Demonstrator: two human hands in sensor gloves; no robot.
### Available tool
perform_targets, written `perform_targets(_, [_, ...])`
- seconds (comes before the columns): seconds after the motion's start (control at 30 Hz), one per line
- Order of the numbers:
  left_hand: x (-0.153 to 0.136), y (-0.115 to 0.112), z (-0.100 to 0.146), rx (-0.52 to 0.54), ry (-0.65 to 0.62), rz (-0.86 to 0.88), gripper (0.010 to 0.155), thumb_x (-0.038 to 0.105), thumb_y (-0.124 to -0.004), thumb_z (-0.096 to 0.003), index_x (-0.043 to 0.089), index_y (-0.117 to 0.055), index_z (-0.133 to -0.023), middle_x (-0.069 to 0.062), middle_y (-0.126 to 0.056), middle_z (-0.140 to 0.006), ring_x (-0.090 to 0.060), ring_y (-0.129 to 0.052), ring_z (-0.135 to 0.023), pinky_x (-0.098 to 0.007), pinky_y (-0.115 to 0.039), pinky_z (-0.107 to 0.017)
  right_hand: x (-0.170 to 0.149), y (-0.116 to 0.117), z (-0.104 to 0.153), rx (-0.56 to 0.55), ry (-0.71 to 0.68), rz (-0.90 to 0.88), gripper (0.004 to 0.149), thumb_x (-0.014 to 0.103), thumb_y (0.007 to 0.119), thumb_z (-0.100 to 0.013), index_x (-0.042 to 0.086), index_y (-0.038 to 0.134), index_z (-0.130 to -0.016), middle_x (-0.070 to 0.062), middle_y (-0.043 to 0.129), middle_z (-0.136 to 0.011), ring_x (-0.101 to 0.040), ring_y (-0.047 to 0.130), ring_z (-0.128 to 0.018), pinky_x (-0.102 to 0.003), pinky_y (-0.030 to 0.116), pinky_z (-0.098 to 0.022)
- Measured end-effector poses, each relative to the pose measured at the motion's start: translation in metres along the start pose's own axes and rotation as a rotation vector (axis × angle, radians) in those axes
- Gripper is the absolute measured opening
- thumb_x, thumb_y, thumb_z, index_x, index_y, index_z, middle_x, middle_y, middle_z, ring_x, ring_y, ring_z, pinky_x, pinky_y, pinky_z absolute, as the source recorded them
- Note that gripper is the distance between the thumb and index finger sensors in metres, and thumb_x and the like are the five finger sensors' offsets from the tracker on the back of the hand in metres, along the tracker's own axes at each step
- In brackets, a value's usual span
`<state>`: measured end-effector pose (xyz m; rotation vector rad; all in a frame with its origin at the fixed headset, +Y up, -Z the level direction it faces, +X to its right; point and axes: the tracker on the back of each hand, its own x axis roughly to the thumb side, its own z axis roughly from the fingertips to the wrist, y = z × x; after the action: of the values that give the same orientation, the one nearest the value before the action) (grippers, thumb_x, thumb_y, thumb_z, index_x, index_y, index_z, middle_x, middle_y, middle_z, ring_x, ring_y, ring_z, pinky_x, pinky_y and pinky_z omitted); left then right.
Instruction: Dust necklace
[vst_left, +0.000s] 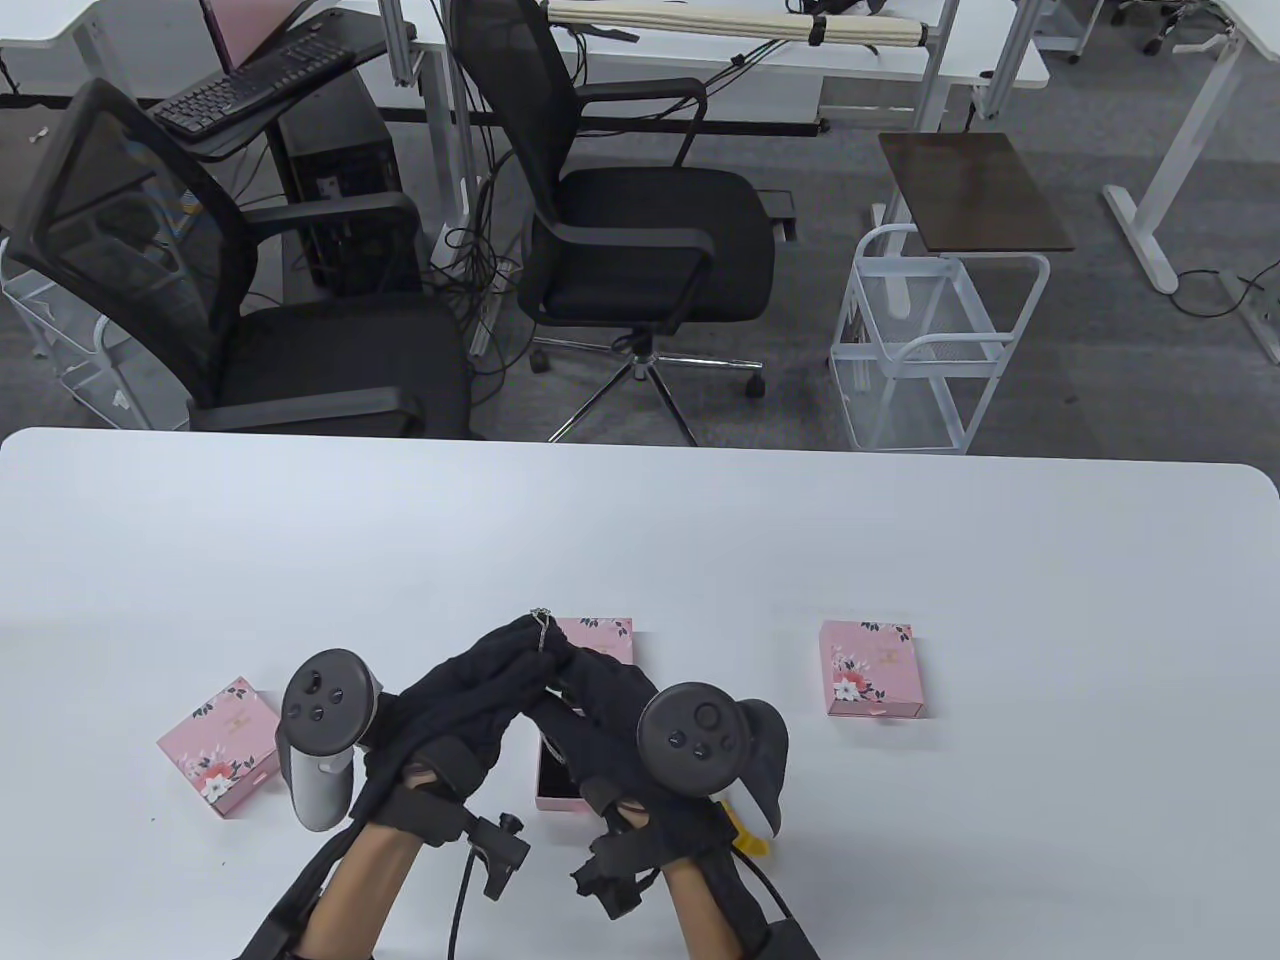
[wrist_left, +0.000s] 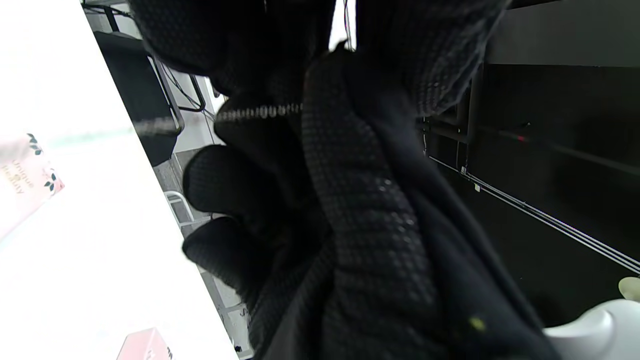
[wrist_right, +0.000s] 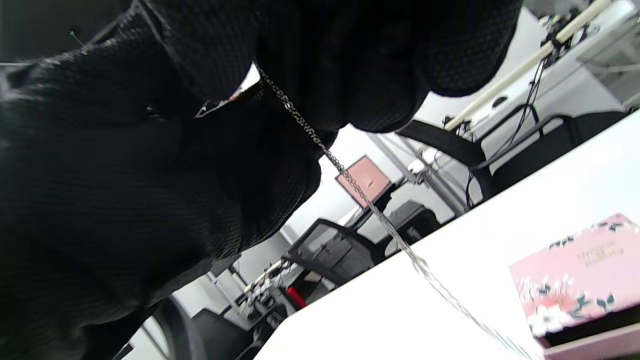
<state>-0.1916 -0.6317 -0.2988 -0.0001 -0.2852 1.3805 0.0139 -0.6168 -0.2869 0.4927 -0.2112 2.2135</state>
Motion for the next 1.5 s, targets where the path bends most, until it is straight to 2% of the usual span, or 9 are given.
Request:
perform_targets(0.1, [0.0, 0.0, 0.0, 0.005, -0.002, 0.003, 0.036, 0.044, -0.085, -0.0573, 0.03, -0.091, -0.09, -0.009, -0.079, -0.11, -0.038, -0.075, -0.095, -0.055, -0.07, -0.066, -0.002, 0.004, 0.001, -0.084, -0.007, -0.029, 0.037, 0.03, 0.076, -0.064, 0.009, 0.079, -0.094, -0.02, 0.089, -0.085, -0.04, 0.091, -0.066, -0.054, 0.076, -0.056])
perform_targets(0.33, [-0.002, 0.006, 0.0, 0.042, 0.03, 0.039, 0.039, 0.039, -0.08, -0.06, 0.023, -0.085, -0.096, -0.011, -0.085, -0.104, -0.034, -0.082, -0.09, -0.052, -0.074, -0.063, -0.002, 0.005, -0.001, -0.041, -0.016, -0.007, 0.035, 0.03, 0.078, -0.062, 0.01, 0.084, -0.091, -0.018, 0.095, -0.077, -0.036, 0.096, -0.058, -0.051, 0.079, -0.052])
perform_targets(0.57, [-0.004, 0.019, 0.001, 0.118, 0.039, 0.004, 0.039, 0.039, -0.08, -0.0597, 0.021, -0.086, -0.094, -0.007, -0.095, -0.094, -0.029, -0.092, -0.081, -0.048, -0.08, -0.058, -0.006, 0.009, -0.004, 0.048, -0.002, 0.057, 0.035, 0.03, 0.078, -0.062, 0.011, 0.085, -0.09, -0.018, 0.096, -0.076, -0.036, 0.096, -0.057, -0.051, 0.079, -0.052])
perform_targets(0.63, [-0.004, 0.022, 0.001, 0.119, 0.041, 0.021, 0.044, 0.039, -0.079, -0.06, 0.015, -0.085, -0.097, -0.008, -0.096, -0.093, -0.028, -0.092, -0.08, -0.048, -0.081, -0.057, -0.007, 0.01, -0.005, 0.069, 0.003, 0.048, 0.035, 0.03, 0.078, -0.062, 0.01, 0.085, -0.09, -0.018, 0.096, -0.076, -0.036, 0.096, -0.057, -0.051, 0.079, -0.052])
perform_targets(0.73, [-0.001, 0.026, 0.001, 0.129, 0.028, 0.053, 0.041, 0.039, -0.077, -0.0608, 0.022, -0.082, -0.098, -0.008, -0.095, -0.093, -0.028, -0.092, -0.079, -0.047, -0.081, -0.056, -0.007, 0.012, -0.006, 0.105, 0.005, 0.035, 0.035, 0.03, 0.078, -0.062, 0.011, 0.085, -0.09, -0.018, 0.096, -0.076, -0.036, 0.096, -0.057, -0.052, 0.079, -0.052])
perform_targets(0.9, [0.004, 0.031, 0.005, 0.144, 0.009, 0.098, 0.042, 0.037, -0.072, -0.0623, 0.018, -0.078, -0.099, -0.01, -0.093, -0.094, -0.027, -0.092, -0.078, -0.046, -0.081, -0.056, -0.005, 0.014, -0.006, 0.104, 0.003, 0.097, 0.035, 0.03, 0.078, -0.062, 0.011, 0.084, -0.091, -0.018, 0.095, -0.077, -0.036, 0.096, -0.057, -0.052, 0.079, -0.052])
perform_targets(1.17, [0.005, 0.038, 0.006, 0.178, -0.004, 0.112, 0.042, 0.038, -0.073, -0.0621, 0.017, -0.079, -0.099, -0.009, -0.095, -0.092, -0.026, -0.093, -0.077, -0.045, -0.082, -0.054, -0.004, 0.016, -0.005, 0.112, 0.008, 0.097, 0.035, 0.03, 0.078, -0.062, 0.011, 0.084, -0.091, -0.018, 0.095, -0.077, -0.036, 0.095, -0.058, -0.052, 0.079, -0.052])
perform_targets(1.33, [0.01, 0.041, 0.007, 0.19, -0.038, 0.071, 0.041, 0.041, -0.078, -0.0596, 0.019, -0.086, -0.094, -0.007, -0.101, -0.085, -0.024, -0.097, -0.072, -0.043, -0.084, -0.051, -0.004, 0.014, -0.005, 0.108, 0.003, 0.104, 0.035, 0.03, 0.078, -0.062, 0.011, 0.084, -0.091, -0.018, 0.095, -0.077, -0.036, 0.095, -0.058, -0.052, 0.079, -0.052])
perform_targets(1.5, [0.021, 0.045, 0.013, 0.249, -0.107, -0.077, 0.039, 0.044, -0.083, -0.0564, 0.024, -0.093, -0.088, -0.004, -0.105, -0.08, -0.022, -0.1, -0.068, -0.043, -0.086, -0.049, -0.004, 0.013, -0.005, 0.11, 0.003, 0.1, 0.035, 0.03, 0.078, -0.062, 0.011, 0.084, -0.091, -0.017, 0.095, -0.077, -0.036, 0.095, -0.057, -0.052, 0.078, -0.052])
